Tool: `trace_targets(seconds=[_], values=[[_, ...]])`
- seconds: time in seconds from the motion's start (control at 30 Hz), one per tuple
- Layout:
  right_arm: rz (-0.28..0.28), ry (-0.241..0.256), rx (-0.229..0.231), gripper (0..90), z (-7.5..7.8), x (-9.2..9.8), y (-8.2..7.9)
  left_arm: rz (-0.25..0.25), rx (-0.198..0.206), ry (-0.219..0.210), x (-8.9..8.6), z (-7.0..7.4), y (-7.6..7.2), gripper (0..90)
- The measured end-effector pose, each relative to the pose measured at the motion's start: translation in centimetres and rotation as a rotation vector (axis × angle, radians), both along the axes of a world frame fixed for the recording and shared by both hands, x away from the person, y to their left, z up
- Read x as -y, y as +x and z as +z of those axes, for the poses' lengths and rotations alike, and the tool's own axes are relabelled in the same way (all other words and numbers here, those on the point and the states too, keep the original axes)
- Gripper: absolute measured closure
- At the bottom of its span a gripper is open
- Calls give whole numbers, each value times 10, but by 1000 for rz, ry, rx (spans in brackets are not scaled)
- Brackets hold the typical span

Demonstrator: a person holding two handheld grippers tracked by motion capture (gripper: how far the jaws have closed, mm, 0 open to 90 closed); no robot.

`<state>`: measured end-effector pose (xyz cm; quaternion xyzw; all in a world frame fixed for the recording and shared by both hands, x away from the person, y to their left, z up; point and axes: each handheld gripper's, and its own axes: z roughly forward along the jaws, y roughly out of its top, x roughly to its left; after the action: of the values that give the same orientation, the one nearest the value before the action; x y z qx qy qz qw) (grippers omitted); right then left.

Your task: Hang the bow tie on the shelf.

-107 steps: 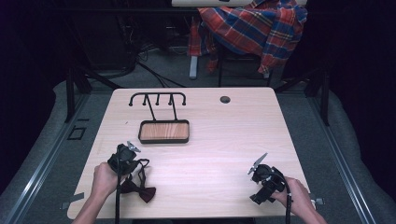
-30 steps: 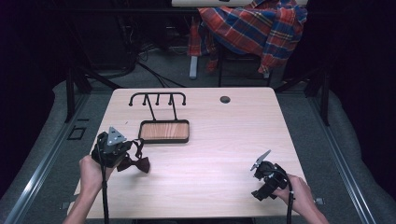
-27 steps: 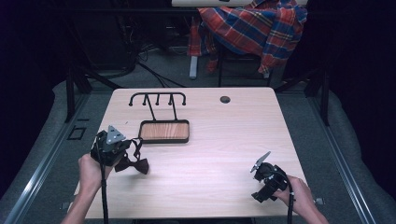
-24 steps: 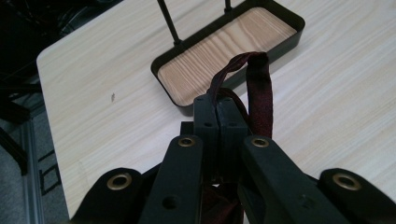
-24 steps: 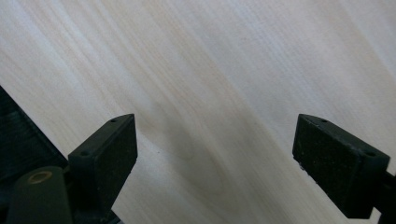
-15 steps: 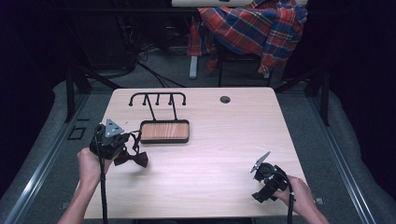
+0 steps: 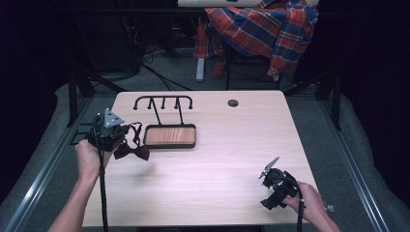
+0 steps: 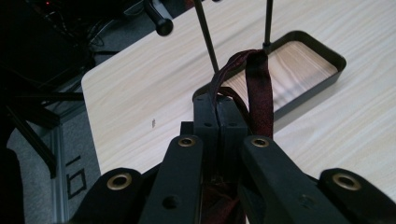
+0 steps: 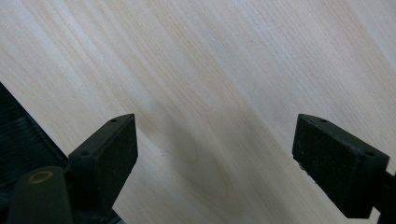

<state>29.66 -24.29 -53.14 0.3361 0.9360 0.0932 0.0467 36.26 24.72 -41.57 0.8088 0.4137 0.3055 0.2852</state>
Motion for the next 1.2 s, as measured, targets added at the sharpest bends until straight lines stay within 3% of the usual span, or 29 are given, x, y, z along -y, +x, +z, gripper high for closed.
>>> trace_targets(seconds=[0.27,0.7,0.8,0.97,1.0,1.2], values=[[0,-6,-9,138,-1,1,-1,12,7,-20,-1,6,9,889],[12,-15,-23,138,-2,2,-1,14,11,-10,9,17,32,889],[-2,5,-21,138,-4,2,-2,16,16,3,10,18,36,889],[14,-12,-30,138,-3,1,-1,19,11,23,13,25,45,889],[-12,16,-18,138,-5,1,-3,18,9,28,13,26,46,889],[5,-10,-23,137,-3,1,-3,28,-23,26,13,30,57,889]])
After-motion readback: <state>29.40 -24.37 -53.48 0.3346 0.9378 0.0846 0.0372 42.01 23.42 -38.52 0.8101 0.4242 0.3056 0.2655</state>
